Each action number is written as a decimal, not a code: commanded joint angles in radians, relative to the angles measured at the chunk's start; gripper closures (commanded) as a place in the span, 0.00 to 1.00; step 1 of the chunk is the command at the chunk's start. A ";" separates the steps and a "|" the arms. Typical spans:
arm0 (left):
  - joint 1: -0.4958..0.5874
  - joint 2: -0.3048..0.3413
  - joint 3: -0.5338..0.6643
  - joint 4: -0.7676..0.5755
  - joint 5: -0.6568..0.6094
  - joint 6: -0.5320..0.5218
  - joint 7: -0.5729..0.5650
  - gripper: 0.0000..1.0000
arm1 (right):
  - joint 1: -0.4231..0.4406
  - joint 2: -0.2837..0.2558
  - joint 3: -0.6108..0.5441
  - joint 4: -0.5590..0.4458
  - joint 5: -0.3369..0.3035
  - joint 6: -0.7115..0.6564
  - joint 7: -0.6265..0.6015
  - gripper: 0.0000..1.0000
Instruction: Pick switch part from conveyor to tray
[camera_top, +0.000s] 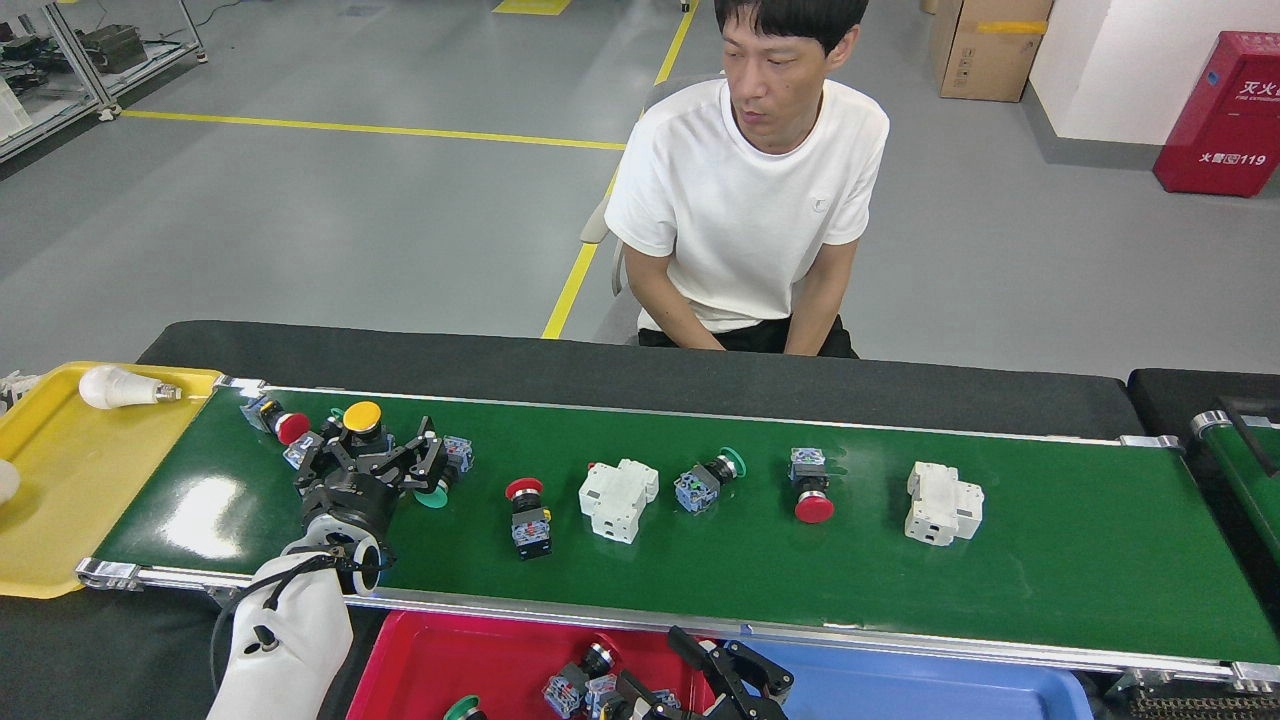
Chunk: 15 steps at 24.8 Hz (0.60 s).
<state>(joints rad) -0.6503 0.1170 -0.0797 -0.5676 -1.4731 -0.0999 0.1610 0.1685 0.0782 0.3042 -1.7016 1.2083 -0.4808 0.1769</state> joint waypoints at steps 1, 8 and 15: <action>-0.008 0.007 -0.006 0.012 0.000 -0.021 0.014 0.82 | -0.020 0.014 -0.007 -0.012 -0.001 0.005 -0.002 0.01; -0.006 0.021 0.003 0.008 0.025 -0.060 0.015 0.96 | -0.116 0.014 -0.184 -0.033 0.014 0.346 -0.050 0.03; 0.106 0.079 0.003 -0.319 0.172 -0.184 -0.054 0.96 | -0.044 -0.069 -0.246 -0.035 0.132 0.676 -0.247 0.02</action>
<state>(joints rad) -0.5565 0.1775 -0.0780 -0.8158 -1.3191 -0.2405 0.1389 0.1108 0.0250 0.0623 -1.7213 1.3368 0.1169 -0.0152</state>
